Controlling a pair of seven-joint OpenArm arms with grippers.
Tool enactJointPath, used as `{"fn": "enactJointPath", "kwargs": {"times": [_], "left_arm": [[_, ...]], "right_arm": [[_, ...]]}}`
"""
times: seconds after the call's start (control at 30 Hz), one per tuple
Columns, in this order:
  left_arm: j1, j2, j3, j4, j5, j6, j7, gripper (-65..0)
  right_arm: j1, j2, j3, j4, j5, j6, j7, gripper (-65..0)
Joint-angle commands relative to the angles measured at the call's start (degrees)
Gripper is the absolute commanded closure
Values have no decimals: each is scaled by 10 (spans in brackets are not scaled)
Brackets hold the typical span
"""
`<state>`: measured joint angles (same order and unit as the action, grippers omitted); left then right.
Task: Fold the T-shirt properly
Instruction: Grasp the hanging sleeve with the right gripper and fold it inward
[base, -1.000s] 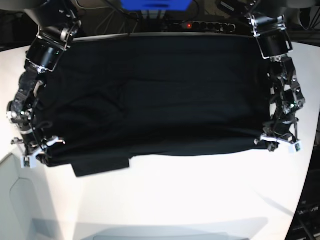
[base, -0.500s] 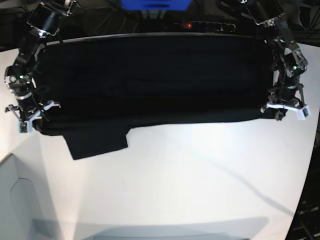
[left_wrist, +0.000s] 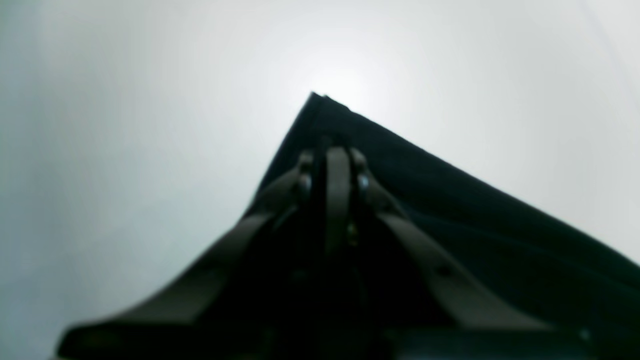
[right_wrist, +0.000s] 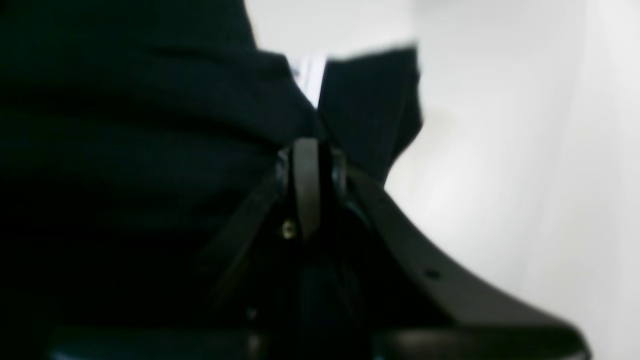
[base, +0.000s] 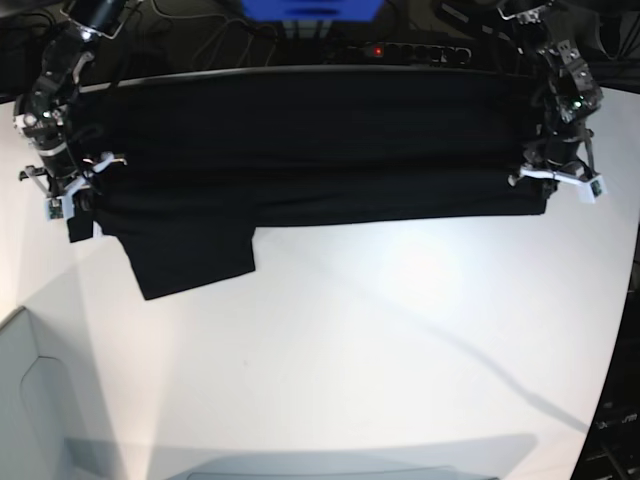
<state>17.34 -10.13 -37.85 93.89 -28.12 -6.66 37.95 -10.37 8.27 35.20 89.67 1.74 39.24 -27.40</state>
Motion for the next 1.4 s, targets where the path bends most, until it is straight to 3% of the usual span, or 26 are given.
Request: {"fn": "enactJointPath", "kwargs": {"times": [0.0,0.07,0.3,0.4,0.53,0.6,0.83,0.93,1.13,1.37], "left_arm": [[0,-6,-4,8,-1,3,-13,0],[0,5,-4,8,1,3,-13,0],[0,7,-3,8,0,3,-12,-8],[1,7,-3,8,-1,3,-12,-72],[3,7,-3,8,-1,5,-12,-227],[3,7,-5,8,-1,5,-12,-254],[3,7,-6,10,-1,6,-12,-256],[3,7,-5,10,-1,6,-12,-257],[6,7,-7,9,-1,6,-12,-257],[8,7,-7,9,-1,6,-12,-257]], "right_arm": [[3,9,0,3,4,8,9,0],[2,12,-3,-7,3,8,9,-35],[-14,10,26,34,8,8,9,-325],[-12,-5,38,84,8,8,9,-377],[5,-10,13,124,8,8,8,-384],[23,-10,-17,121,3,8,2,-384],[137,-8,-79,30,3,8,-90,-384],[187,-5,-76,-61,2,8,-91,-382],[211,15,-77,-182,2,8,-87,-381],[180,13,-79,-180,2,8,-88,-380]]}}
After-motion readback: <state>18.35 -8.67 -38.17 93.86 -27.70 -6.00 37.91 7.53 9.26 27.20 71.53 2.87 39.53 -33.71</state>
